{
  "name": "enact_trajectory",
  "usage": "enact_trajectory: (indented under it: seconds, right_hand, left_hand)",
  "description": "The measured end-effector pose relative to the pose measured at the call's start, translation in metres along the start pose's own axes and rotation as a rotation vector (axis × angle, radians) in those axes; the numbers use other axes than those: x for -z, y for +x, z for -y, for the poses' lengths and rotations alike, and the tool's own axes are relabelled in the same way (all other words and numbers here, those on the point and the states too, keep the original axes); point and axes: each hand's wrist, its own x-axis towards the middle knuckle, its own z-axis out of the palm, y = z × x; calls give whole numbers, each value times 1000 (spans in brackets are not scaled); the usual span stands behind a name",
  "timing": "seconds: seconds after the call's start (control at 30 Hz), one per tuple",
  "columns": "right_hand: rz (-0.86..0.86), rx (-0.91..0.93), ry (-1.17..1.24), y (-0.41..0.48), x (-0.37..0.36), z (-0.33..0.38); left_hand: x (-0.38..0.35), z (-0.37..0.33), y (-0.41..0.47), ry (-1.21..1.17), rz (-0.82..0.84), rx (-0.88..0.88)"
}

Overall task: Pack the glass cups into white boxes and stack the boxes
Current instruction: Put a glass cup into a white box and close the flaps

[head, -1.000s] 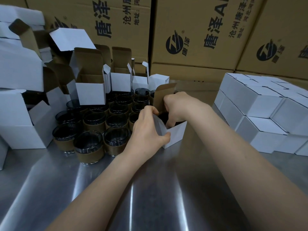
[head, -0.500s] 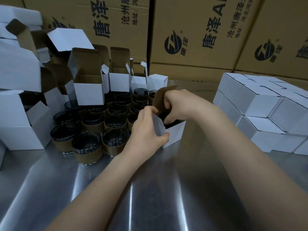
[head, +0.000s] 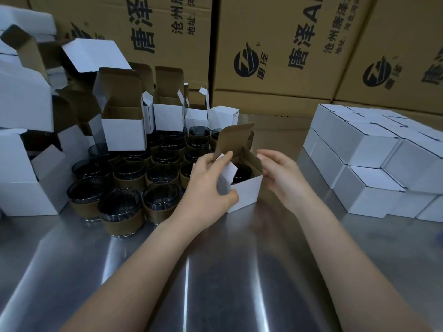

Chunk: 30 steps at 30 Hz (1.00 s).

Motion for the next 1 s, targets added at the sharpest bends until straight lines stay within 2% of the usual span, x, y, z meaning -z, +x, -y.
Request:
enact_trajectory:
  seconds: [0.13, 0.3, 0.53, 0.63, 0.87, 1.0]
  right_hand:
    - [51, 19, -60, 1, -7, -3]
    - [114, 51, -91, -1, -9, -6]
    - [131, 136, -188, -5, -17, -3]
    - [131, 146, -196, -6, -18, -2]
    - [138, 132, -239, -5, -14, 0]
    - [143, 92, -232, -4, -10, 1]
  left_hand:
    - [0, 1, 0, 50, 57, 12]
    - [-3, 3, 0, 109, -8, -39]
    - [1, 2, -1, -101, -169, -43]
    - [3, 3, -1, -192, -180, -46]
    - [4, 1, -3, -96, -166, -130]
    - [2, 2, -3, -136, -141, -88]
